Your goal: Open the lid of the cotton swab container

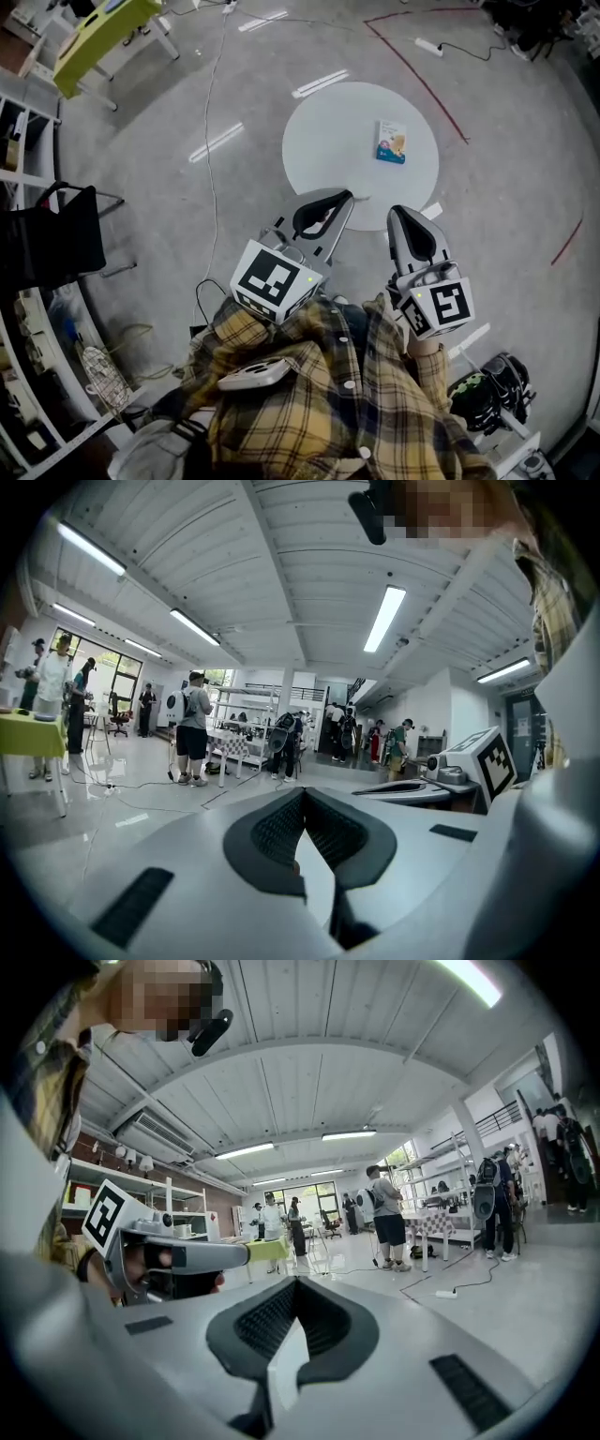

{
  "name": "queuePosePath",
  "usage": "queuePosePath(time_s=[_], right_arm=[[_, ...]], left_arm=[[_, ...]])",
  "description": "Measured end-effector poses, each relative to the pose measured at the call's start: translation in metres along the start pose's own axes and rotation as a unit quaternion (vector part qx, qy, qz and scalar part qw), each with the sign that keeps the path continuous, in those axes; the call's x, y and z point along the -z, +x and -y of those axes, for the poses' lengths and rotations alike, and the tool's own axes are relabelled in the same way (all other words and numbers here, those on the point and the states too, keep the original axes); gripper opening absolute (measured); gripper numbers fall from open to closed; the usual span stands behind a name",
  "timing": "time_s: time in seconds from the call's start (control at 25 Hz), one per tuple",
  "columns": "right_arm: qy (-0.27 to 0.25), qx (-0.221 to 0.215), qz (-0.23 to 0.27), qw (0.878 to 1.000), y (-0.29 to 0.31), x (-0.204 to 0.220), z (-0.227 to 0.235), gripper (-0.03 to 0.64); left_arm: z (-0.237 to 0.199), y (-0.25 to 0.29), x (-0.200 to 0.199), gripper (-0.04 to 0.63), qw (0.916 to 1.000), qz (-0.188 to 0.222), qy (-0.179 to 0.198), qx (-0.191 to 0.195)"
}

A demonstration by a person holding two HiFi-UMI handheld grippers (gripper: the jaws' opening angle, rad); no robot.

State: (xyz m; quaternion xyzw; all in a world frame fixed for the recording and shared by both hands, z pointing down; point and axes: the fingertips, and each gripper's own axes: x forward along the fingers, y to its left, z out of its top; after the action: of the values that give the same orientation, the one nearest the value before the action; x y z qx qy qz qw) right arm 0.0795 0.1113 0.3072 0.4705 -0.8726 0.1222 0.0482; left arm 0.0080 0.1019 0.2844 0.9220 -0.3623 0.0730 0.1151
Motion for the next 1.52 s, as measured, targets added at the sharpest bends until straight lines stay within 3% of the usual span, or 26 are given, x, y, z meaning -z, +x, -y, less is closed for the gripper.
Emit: queuePosePath(time_s=[0.24, 0.52, 0.84, 1.24, 1.52], right_arm=[[0.011, 0.035, -0.014, 0.999, 0.073, -0.013, 0.028, 0.017], [0.032, 0.074, -0.025, 0.996, 0.109, -0.014, 0.053, 0.017], [0.038, 0.077, -0.039, 0.996, 0.104, -0.009, 0.079, 0.016], [0.036, 0.050, -0.050, 0.997, 0.113, -0.010, 0.096, 0.017], [0.047, 0.039, -0.058, 0.996, 0.115, 0.000, 0.103, 0.017]], left_arm=[[-0.066, 0.043, -0.019, 0.020, 0.9991, -0.017, 0.008, 0.037], [-0.103, 0.077, -0.021, 0.020, 0.9960, -0.039, 0.009, 0.080], [-0.087, 0.107, -0.016, 0.020, 0.9943, -0.040, -0.006, 0.099], [-0.085, 0.123, -0.022, 0.020, 0.9960, -0.032, -0.013, 0.082], [-0.080, 0.132, -0.020, 0.020, 0.9952, -0.051, -0.014, 0.082]])
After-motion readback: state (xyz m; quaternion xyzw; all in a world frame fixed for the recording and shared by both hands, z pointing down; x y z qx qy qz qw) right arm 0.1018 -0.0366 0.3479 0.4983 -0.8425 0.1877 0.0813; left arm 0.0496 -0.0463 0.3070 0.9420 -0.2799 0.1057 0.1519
